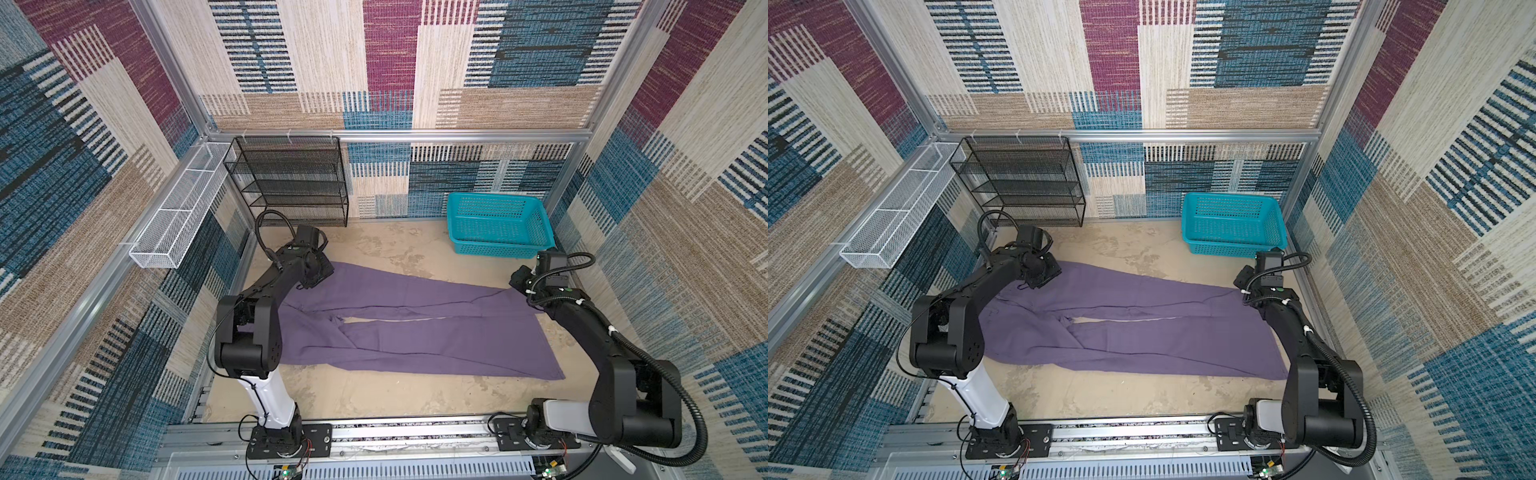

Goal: Fold and stack the trousers

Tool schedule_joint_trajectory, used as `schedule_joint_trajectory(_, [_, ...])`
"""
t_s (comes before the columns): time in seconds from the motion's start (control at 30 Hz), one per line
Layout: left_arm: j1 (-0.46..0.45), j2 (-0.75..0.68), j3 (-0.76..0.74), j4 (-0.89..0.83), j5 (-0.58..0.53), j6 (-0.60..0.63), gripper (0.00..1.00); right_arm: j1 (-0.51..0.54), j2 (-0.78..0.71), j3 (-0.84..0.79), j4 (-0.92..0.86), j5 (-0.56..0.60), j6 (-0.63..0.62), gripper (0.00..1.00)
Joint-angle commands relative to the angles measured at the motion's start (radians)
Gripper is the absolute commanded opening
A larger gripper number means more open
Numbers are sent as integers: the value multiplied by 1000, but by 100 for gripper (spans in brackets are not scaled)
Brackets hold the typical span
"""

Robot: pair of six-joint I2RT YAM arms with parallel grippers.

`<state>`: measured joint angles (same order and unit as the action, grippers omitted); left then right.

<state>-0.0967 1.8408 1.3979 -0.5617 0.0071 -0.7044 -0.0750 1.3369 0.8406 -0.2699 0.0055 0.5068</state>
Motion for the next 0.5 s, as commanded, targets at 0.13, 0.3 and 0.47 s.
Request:
schedule_joint_trajectory(0.13, [-7,193,128,-47,18,14,27,5,99,-26,15,33,-9,28])
schedule_joint_trajectory(0.3, [-6,259,156,-27,11,14,27,3,158,-32,23,28,-16,32])
schedule_joint_trajectory(0.47, [0,354,233,-47,1,25,27,-11,197,-52,25,27,-21,36])
